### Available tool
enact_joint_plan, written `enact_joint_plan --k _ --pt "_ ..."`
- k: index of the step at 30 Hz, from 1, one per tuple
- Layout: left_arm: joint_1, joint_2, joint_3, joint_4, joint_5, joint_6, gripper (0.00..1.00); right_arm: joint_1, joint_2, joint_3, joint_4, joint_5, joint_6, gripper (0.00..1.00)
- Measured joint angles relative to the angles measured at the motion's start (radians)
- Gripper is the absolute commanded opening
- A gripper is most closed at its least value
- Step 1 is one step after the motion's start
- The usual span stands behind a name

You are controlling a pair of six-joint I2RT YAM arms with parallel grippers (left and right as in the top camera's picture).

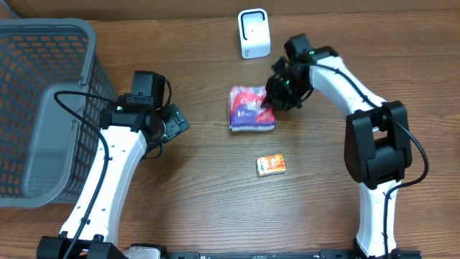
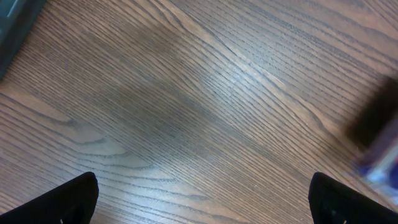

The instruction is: Scan the item barcode

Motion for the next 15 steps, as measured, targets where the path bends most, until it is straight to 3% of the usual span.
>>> enact_joint_plan --k 6,15 --pt "0.000 0.000 0.000 0.000 0.000 0.000 1.00 -0.060 0.000 0.212 0.039 -0.009 0.089 0.04" --pt "0.000 0.000 0.000 0.000 0.000 0.000 1.00 -0.086 0.000 0.257 0.371 0.077 0.335 0.04"
